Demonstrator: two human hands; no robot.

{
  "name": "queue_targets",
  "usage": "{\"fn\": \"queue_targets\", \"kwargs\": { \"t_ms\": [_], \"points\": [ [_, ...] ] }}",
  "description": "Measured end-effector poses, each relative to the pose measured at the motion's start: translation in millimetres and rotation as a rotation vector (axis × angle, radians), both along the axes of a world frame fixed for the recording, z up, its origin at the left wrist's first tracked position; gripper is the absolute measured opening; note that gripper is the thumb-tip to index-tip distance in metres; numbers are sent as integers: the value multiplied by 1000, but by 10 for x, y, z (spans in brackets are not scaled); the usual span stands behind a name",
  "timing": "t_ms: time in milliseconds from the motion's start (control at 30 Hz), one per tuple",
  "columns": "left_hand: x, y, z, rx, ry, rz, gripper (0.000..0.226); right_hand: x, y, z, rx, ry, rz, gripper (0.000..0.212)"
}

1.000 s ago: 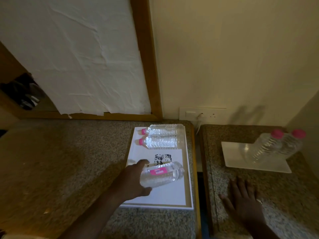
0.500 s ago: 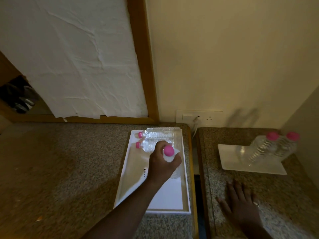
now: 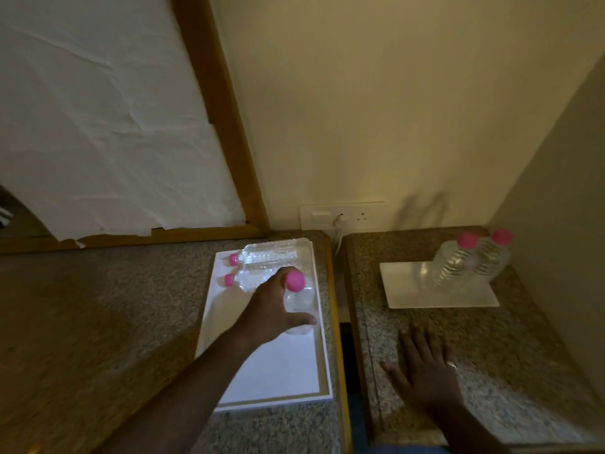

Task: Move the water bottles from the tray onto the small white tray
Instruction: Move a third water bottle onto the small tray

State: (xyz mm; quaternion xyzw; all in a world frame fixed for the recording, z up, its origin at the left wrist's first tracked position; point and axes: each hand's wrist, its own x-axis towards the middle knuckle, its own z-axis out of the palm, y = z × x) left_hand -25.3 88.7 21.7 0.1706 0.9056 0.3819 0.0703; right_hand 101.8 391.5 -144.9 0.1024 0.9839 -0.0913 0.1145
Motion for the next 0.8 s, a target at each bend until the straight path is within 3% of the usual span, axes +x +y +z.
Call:
{"fn": "queue_targets", "kwargs": {
  "t_ms": [167, 333, 800],
  "points": [
    [-91, 130, 147, -9, 18, 127, 75, 120, 277, 6, -32, 21, -14, 102],
    [-180, 611, 328, 105, 113, 224, 73, 258, 745, 57, 21, 6, -79, 105],
    [-312, 2449, 52, 178, 4, 10, 68, 346, 1558, 15, -37, 32, -122, 106]
  ]
}}
